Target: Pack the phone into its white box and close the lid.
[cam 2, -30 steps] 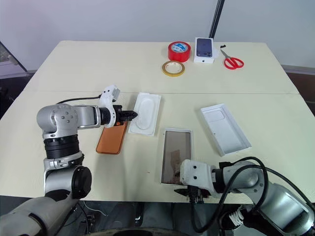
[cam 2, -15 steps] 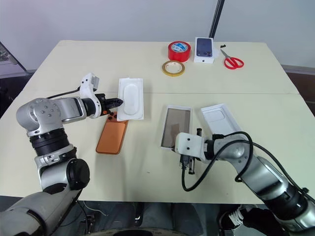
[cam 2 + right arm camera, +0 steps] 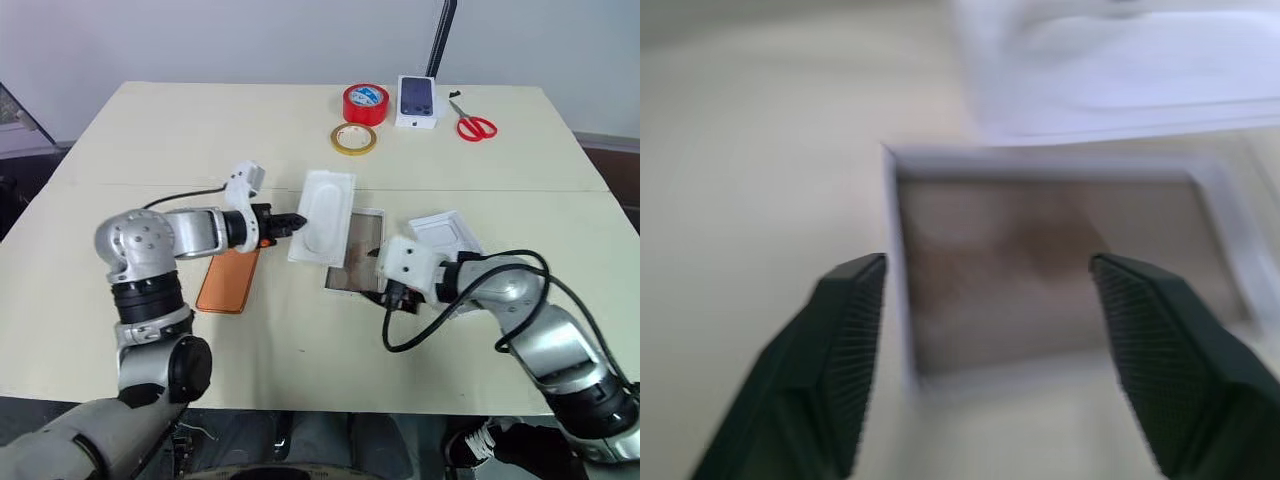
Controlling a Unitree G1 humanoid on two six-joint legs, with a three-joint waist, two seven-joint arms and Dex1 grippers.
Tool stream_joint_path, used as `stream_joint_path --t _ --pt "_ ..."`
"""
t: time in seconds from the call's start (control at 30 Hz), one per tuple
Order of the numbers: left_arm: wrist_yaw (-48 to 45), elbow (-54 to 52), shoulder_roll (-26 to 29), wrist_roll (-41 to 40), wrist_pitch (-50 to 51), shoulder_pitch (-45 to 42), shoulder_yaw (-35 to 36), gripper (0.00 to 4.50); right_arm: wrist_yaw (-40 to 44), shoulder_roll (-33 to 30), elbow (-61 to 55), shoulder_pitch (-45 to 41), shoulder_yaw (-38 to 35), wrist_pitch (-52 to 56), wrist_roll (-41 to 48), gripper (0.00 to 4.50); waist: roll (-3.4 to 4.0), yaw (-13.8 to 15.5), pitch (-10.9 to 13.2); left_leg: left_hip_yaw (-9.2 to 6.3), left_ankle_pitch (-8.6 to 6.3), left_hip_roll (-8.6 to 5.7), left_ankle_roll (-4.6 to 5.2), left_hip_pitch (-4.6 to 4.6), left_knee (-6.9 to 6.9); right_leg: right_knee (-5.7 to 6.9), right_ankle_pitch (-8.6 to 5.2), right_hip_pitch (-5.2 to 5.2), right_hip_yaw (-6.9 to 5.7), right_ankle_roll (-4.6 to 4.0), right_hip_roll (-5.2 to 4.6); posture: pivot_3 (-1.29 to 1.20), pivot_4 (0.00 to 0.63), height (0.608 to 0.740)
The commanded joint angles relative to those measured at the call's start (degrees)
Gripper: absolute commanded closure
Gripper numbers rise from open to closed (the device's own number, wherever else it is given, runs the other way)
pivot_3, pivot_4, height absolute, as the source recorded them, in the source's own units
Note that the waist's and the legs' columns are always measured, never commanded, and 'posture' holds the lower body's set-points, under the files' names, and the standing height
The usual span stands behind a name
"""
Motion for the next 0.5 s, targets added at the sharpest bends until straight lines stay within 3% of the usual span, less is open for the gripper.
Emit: stream_joint_path --t 0.03,0.3,0.4,0.47,0.5 --pt "2.7 -0.4 -2.6 -0.8 0.5 -0.2 -1.4 4.5 -0.7 -1.0 -1.4 0.6 -3.1 -0.1 0.3 1.09 0.0 -0.1 0.0 -0.01 0.0 0.02 0.0 0.0 0.0 0.01 0.0 -0.02 0.0 0.0 0.01 0.0 0.15 0.735" --pt "5.2 1.5 -6.0 -0.6 0.5 -0.8 -1.7 4.5 -1.7 -1.2 -2.1 1.8 -3.7 0.0 -0.1 1.09 0.02 -0.1 0.0 0.03 0.0 0.02 0.0 0.01 -0.02 0.02 0.0 -0.03 0.03 0.0 0.08 0.0 0.15 0.735" --pt "5.2 1.3 -6.2 -1.7 0.5 -1.1 -1.7 3.51 -2.5 -1.0 -1.4 1.2 -3.5 -0.1 -0.5 1.03 0.02 0.0 0.0 0.03 0.01 0.01 -0.02 0.0 -0.01 0.02 0.0 -0.03 0.02 0.0 0.08 0.0 0.15 0.735" --pt "5.0 0.7 -5.8 -2.7 0.5 -1.1 -1.7 2.49 -3.7 -0.7 -0.5 0.3 -3.2 -0.1 -1.3 1.03 0.02 -0.1 0.0 0.03 0.03 0.01 -0.06 0.0 -0.01 0.02 0.0 -0.03 0.02 0.0 0.08 0.0 0.15 0.735" --pt "4.6 0.2 -5.2 -3.5 0.5 -1.0 -1.2 1.94 -4.2 -0.6 0.2 -0.1 -3.1 -0.2 -1.7 1.43 0.02 -0.1 0.0 0.03 0.07 0.01 -0.12 0.0 -0.01 0.02 0.0 -0.03 0.02 0.0 0.08 0.0 0.15 0.735"
